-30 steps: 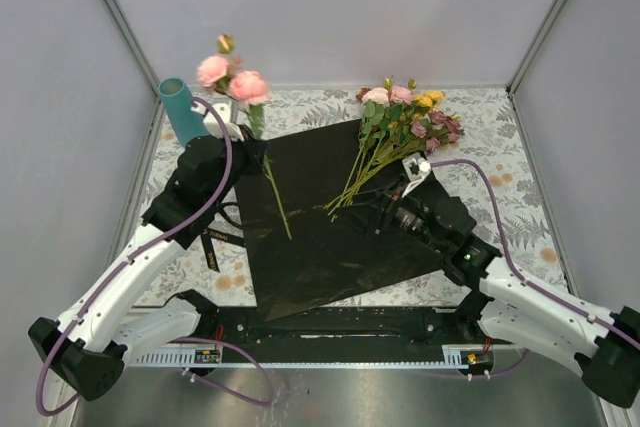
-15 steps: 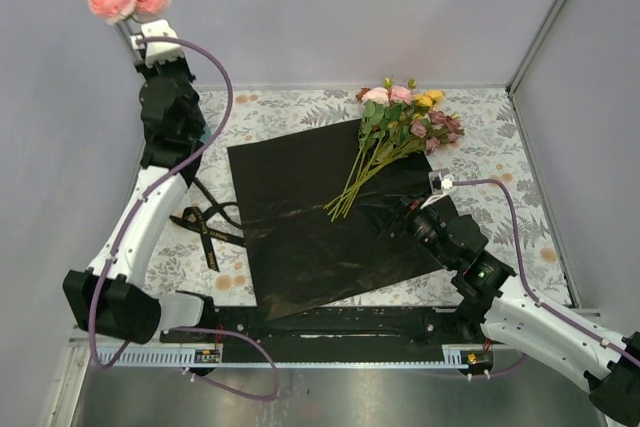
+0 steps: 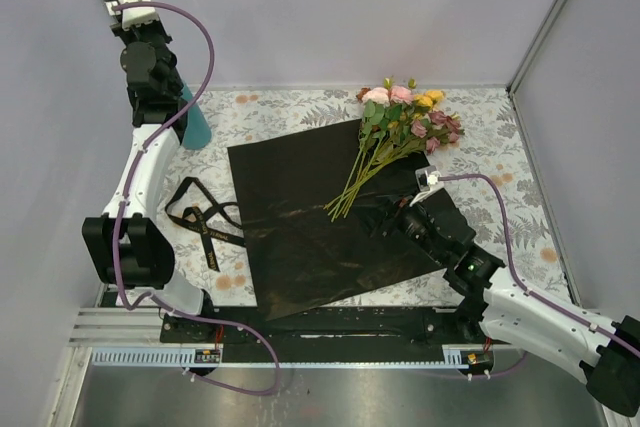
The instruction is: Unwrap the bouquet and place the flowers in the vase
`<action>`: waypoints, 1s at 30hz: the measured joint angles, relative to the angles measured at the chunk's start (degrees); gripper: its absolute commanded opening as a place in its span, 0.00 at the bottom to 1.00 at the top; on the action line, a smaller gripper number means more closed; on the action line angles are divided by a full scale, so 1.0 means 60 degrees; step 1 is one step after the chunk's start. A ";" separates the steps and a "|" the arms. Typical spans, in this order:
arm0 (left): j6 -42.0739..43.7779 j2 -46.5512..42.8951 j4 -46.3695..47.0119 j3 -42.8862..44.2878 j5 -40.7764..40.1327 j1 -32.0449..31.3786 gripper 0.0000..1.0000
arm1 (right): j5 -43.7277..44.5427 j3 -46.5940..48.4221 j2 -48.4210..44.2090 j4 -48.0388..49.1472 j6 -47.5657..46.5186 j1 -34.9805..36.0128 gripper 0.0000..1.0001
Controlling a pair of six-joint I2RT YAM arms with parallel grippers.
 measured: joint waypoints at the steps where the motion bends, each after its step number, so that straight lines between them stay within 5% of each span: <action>1: -0.0080 0.0127 0.0000 0.0000 0.0120 0.0018 0.00 | -0.0011 0.0011 0.0051 0.0004 0.0000 0.0000 0.99; 8: -0.0397 0.0481 -0.0066 -0.0310 0.0412 0.0058 0.01 | -0.0011 0.0131 0.0117 0.0098 -0.0004 0.0000 0.99; 14: -0.0408 0.0645 -0.0827 -0.0521 0.0430 0.0233 0.24 | -0.0007 0.0284 0.0117 -0.0044 0.0047 0.0000 0.99; 18: -0.0517 0.0769 -0.2065 -0.0543 0.0404 0.0251 0.52 | 0.0091 0.0463 0.0117 -0.0401 0.0310 0.0000 0.99; 27: -0.0911 0.0193 -0.3985 -0.0900 0.1049 0.0240 0.96 | 0.1056 0.1042 0.0007 -0.1847 0.0856 0.0000 0.99; 30: -0.1344 -0.0568 -0.4656 -0.1271 0.1384 0.0211 0.99 | 0.1534 0.1169 0.0273 -0.2259 0.1286 0.0000 0.99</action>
